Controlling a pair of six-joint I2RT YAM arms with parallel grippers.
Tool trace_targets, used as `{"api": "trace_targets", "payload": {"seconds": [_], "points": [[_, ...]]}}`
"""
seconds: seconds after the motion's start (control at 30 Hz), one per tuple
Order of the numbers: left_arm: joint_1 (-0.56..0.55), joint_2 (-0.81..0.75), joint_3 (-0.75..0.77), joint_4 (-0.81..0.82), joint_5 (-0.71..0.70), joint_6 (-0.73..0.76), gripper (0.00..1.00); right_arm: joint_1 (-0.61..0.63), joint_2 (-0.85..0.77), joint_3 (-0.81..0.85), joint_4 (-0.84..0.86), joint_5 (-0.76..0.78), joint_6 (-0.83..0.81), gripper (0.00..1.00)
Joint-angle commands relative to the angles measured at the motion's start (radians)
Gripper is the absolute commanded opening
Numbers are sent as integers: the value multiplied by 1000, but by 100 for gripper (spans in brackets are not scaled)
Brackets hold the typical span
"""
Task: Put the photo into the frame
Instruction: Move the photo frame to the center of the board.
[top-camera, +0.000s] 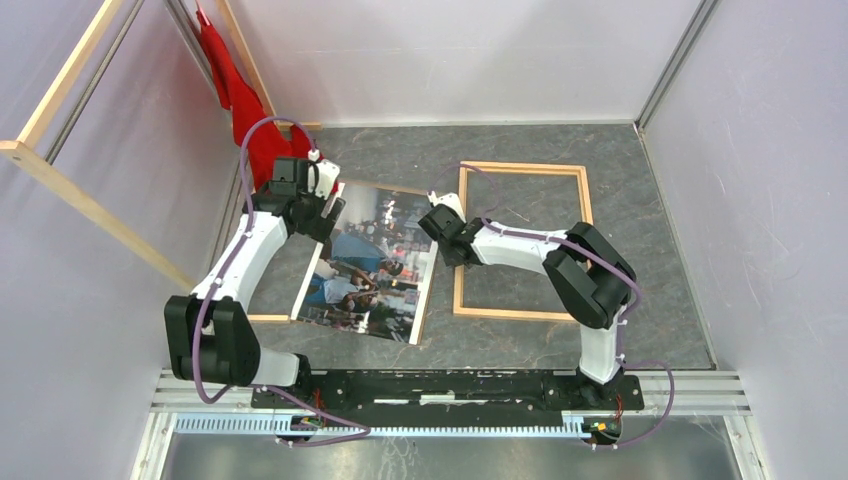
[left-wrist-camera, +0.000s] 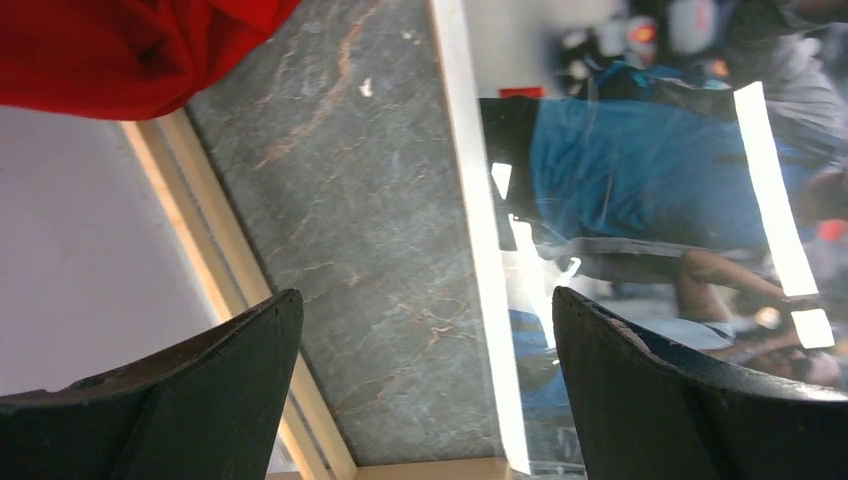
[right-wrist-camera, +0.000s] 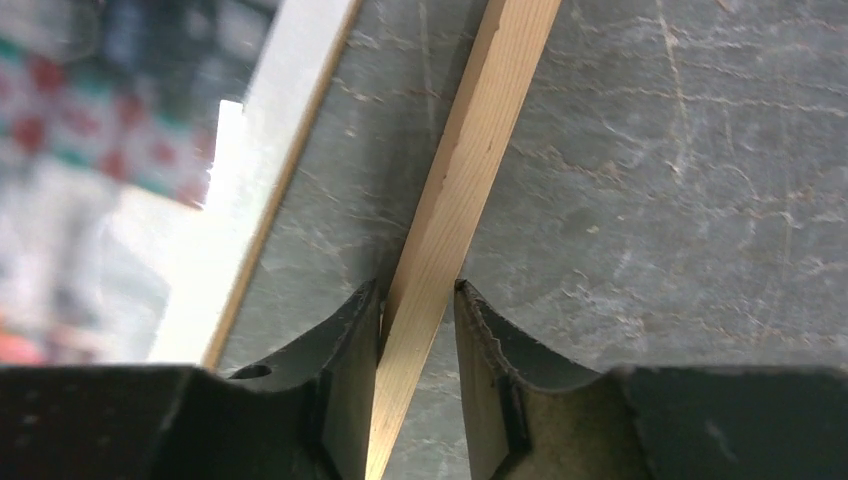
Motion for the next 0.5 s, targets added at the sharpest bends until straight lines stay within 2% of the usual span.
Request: {"api": "trace_targets", "payload": {"seconds": [0.0, 0.1, 0.3, 0.47], "points": [[35, -9, -30, 79, -61, 78, 100, -20, -73, -58, -39, 71, 22, 36], [59, 2, -58, 112, -79, 93, 100, -34, -104, -96, -48, 99, 66, 28], [115, 25, -106, 167, -60, 114, 100, -59, -122, -135, -47, 101, 109, 27], [170, 55, -138, 215, -87, 133, 100, -61, -100, -89, -62, 102, 163, 27]]}}
